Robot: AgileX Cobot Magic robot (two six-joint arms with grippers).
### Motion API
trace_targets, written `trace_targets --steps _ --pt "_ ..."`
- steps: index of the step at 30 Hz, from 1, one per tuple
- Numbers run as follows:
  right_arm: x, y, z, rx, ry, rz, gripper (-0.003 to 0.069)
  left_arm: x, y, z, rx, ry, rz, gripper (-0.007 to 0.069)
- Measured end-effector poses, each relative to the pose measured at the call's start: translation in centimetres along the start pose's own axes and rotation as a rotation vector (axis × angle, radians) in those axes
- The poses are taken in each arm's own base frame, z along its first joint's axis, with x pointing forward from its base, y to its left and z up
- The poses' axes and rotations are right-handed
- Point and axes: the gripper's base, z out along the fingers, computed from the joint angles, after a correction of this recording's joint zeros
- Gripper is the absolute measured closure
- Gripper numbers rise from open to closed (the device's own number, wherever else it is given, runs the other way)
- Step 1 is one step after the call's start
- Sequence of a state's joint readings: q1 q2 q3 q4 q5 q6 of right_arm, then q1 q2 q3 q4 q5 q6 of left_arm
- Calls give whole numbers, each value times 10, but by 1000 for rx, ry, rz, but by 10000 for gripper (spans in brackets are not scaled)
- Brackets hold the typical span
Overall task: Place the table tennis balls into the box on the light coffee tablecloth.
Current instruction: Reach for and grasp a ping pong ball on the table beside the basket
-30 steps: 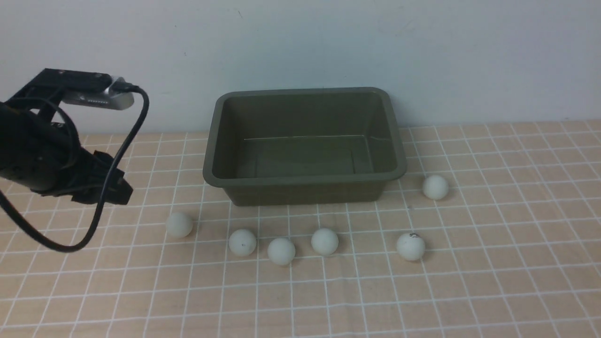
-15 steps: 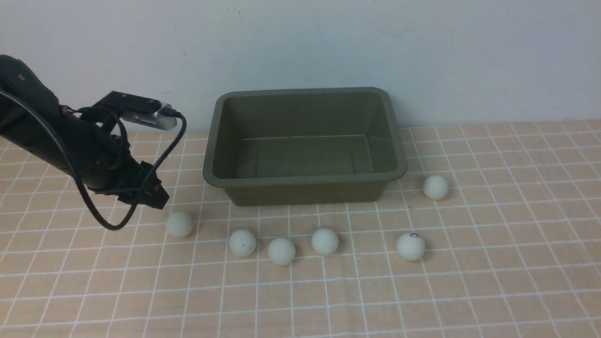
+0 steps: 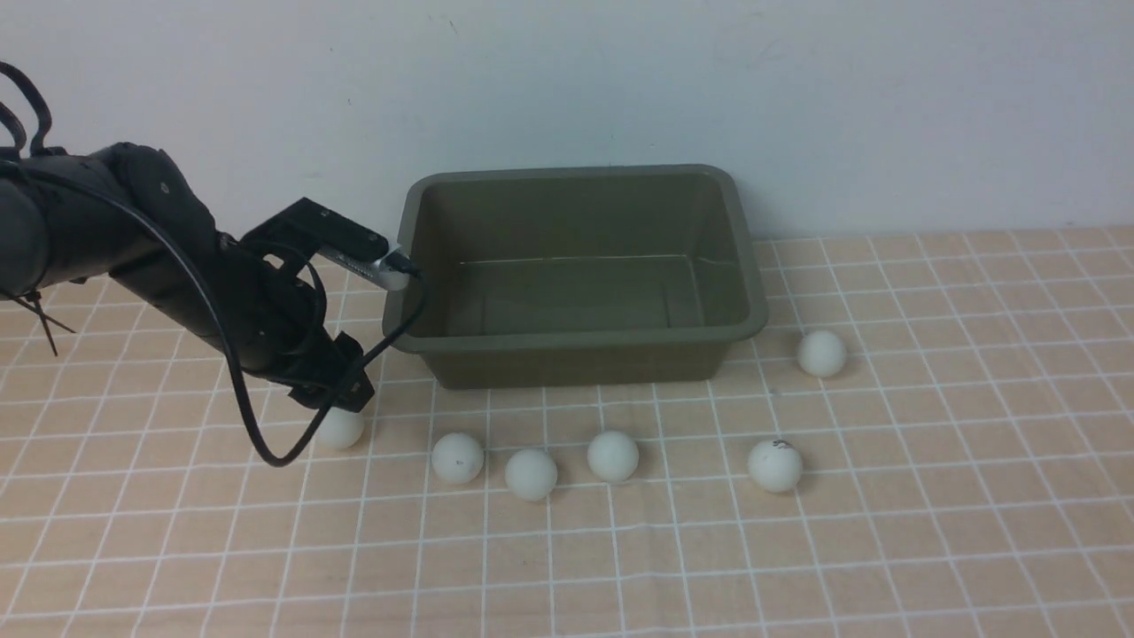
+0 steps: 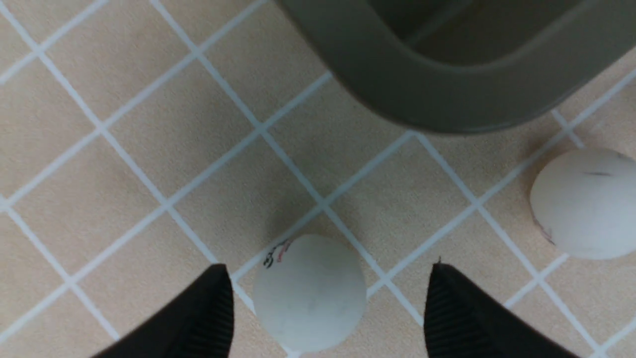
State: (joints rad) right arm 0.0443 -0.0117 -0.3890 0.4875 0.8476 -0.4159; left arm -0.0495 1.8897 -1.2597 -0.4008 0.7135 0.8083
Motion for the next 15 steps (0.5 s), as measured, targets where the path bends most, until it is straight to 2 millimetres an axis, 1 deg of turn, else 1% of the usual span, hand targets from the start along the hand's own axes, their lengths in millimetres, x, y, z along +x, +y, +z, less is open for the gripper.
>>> trace_targets --steps 4,6,8,11,12,13,15 --pt "0 -1 0 11 5 -14 677 4 3 13 4 31 -9 200" --pt "1 -1 0 16 7 -19 677 8 5 24 9 59 -16 200" --pt "1 -2 0 18 8 -22 677 10 6 29 5 70 -11 201" --pt "1 -2 0 20 9 -24 677 11 7 32 -2 73 -16 225" --pt "1 -2 0 20 9 -24 677 11 8 32 -5 72 -23 258" --pt "1 -2 0 20 9 -24 677 11 8 32 -6 73 -31 315" --pt "1 -2 0 20 9 -24 677 10 7 31 5 82 -36 316"
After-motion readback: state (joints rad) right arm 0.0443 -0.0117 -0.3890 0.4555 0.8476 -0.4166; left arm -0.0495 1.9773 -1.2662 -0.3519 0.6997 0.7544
